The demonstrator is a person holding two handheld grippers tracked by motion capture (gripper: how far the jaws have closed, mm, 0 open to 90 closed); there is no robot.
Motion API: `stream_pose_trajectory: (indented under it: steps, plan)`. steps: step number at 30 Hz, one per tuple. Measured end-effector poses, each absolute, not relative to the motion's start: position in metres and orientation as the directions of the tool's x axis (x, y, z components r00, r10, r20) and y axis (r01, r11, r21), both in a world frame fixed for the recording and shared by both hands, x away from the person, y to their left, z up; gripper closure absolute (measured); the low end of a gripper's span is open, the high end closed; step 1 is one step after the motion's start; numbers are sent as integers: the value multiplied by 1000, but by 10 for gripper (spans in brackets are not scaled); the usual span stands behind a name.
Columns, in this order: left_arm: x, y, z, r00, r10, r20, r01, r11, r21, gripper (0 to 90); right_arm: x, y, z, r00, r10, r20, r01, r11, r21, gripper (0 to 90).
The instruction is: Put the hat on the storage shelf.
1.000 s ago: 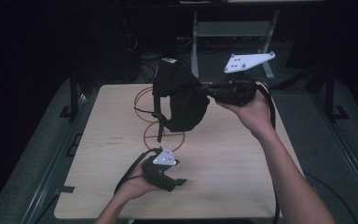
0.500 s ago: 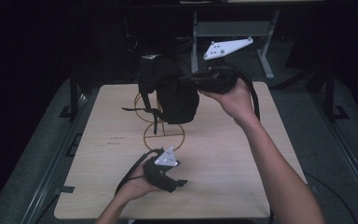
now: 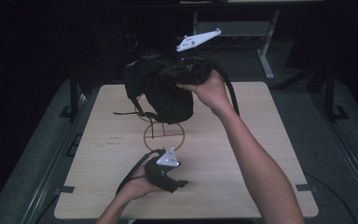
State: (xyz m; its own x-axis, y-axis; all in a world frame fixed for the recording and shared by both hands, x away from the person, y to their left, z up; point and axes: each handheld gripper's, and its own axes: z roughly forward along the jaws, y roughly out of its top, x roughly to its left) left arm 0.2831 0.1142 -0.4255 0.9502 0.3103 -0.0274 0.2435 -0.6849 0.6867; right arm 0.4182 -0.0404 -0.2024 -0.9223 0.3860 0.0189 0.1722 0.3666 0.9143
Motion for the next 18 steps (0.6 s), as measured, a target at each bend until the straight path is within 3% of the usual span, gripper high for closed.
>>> stream_pose_trajectory:
  steps: [8,11,12,13,18]
  plan:
    - [283,113,-428,952,306,-28,240,-683,690,299,437,-15,-221,-916,395,65,227,377,898,872]
    - [282,111,-429,953,302,-30,238,-683,690,299,441,-2,-228,-914,401,53,226,398,889,833]
    - [281,110,-430,956,293,-26,231,-694,682,298,442,6,-231,-908,416,41,227,410,883,647]
    - [280,110,-430,957,289,-20,225,-700,678,298,444,9,-233,-904,427,25,227,431,874,592]
    - [278,110,-431,954,298,-24,233,-694,681,298,442,8,-235,-900,434,40,250,439,863,482]
